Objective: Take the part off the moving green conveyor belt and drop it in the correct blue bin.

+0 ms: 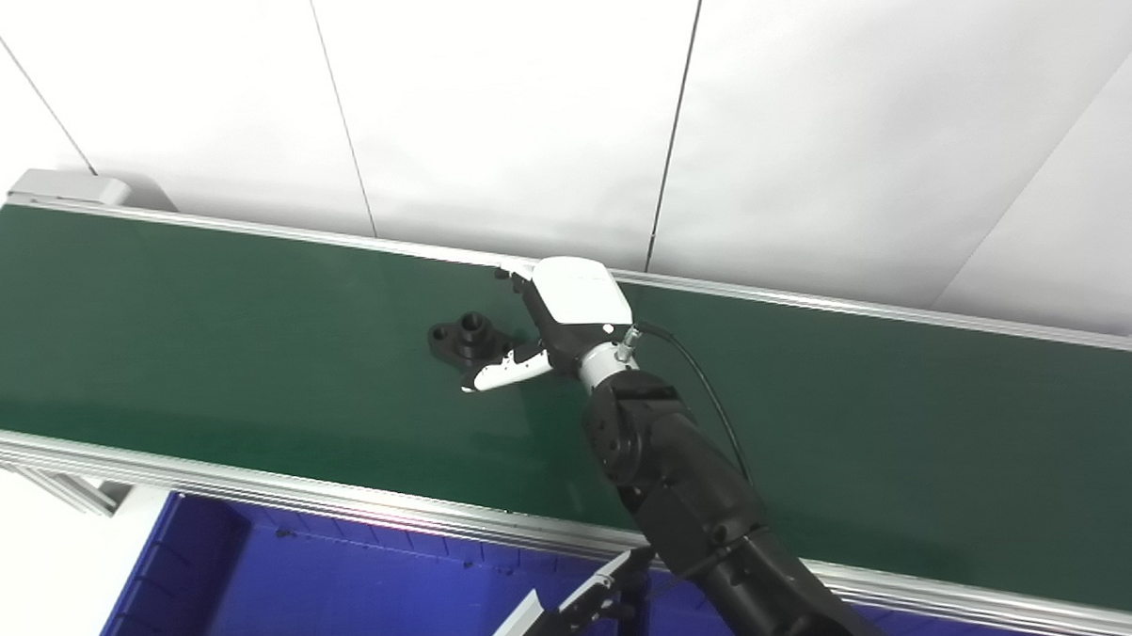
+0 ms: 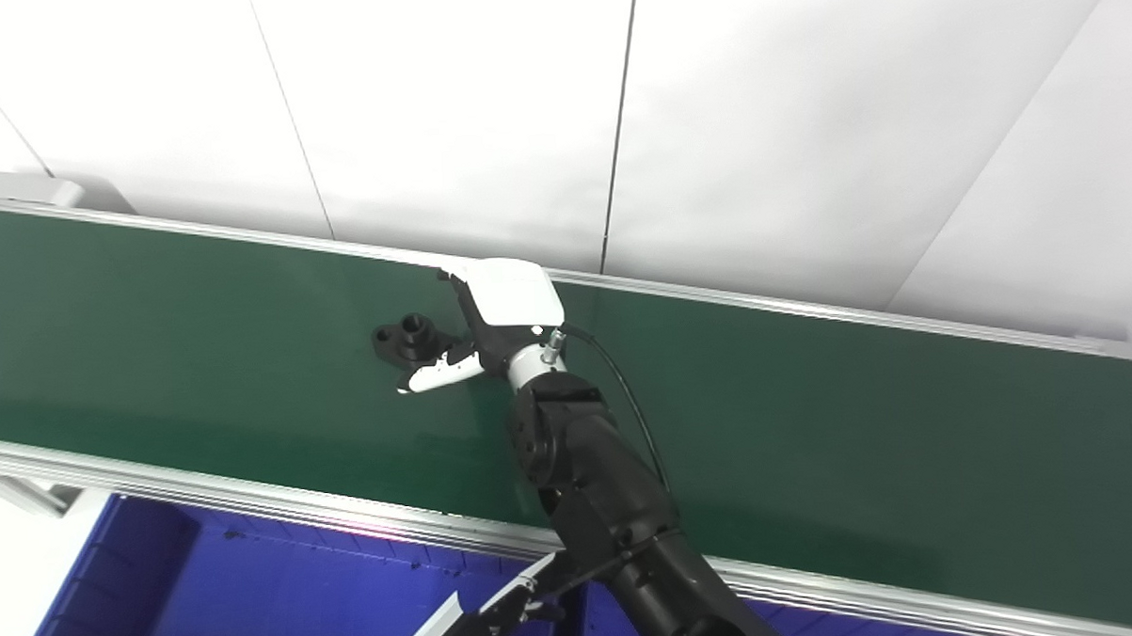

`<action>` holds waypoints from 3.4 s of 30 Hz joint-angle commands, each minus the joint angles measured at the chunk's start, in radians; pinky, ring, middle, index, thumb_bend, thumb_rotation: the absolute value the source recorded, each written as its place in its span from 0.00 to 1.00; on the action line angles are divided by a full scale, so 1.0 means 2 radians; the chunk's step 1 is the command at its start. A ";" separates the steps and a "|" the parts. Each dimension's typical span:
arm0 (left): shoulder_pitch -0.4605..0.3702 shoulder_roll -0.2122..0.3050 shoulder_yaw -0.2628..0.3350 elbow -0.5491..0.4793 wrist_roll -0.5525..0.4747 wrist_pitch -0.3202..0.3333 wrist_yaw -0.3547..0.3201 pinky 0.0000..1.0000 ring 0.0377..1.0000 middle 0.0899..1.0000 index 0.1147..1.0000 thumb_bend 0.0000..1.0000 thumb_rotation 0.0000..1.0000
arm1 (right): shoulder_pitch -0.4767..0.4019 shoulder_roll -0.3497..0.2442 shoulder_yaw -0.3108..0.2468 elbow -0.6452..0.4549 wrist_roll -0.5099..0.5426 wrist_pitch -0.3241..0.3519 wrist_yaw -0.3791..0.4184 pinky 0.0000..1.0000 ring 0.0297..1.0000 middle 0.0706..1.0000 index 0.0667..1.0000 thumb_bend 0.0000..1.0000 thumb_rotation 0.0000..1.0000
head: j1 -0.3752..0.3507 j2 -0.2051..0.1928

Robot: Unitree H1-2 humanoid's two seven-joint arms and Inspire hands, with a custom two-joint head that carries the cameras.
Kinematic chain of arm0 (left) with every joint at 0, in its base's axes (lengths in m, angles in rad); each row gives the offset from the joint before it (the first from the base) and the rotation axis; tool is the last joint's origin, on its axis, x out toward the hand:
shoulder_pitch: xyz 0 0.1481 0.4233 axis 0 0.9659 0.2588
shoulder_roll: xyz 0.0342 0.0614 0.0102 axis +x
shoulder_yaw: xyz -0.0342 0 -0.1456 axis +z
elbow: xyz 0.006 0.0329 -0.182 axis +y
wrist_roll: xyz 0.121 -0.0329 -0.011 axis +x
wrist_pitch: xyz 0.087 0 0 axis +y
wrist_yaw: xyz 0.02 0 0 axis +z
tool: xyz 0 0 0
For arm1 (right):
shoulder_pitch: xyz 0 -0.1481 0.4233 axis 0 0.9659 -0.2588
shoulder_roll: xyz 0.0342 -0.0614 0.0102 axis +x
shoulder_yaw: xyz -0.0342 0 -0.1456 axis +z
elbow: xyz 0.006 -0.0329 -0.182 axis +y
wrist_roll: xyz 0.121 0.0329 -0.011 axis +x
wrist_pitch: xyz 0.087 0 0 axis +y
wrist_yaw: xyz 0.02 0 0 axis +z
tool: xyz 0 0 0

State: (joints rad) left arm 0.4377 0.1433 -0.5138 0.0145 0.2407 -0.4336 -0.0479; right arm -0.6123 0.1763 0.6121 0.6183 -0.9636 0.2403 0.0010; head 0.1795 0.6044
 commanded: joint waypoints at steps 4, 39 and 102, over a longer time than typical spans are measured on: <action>0.003 0.002 0.001 -0.018 -0.004 -0.018 0.000 0.84 0.94 0.97 0.96 0.79 0.82 | -0.029 0.010 0.005 0.015 0.005 0.000 -0.023 0.51 0.62 0.72 0.82 0.93 0.55 | 0.001 0.001; 0.024 -0.007 0.020 -0.040 0.004 -0.010 -0.009 0.83 0.92 0.95 0.96 0.81 0.83 | -0.003 -0.012 0.087 0.085 -0.023 0.020 -0.119 0.04 0.08 0.14 0.45 0.52 0.12 | 0.001 0.014; 0.024 0.065 0.101 -0.174 -0.153 0.083 -0.104 1.00 1.00 0.98 1.00 0.87 0.84 | 0.525 -0.145 -0.107 -0.607 -0.110 -0.010 0.083 0.14 0.18 0.25 0.45 0.51 0.14 | -0.281 0.168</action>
State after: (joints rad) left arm 0.4864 0.2732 -0.3162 -0.3043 -0.0472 -0.2624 -0.2483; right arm 0.4390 -0.1178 0.3932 -0.5811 -1.1566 0.2695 0.1991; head -0.3804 0.9388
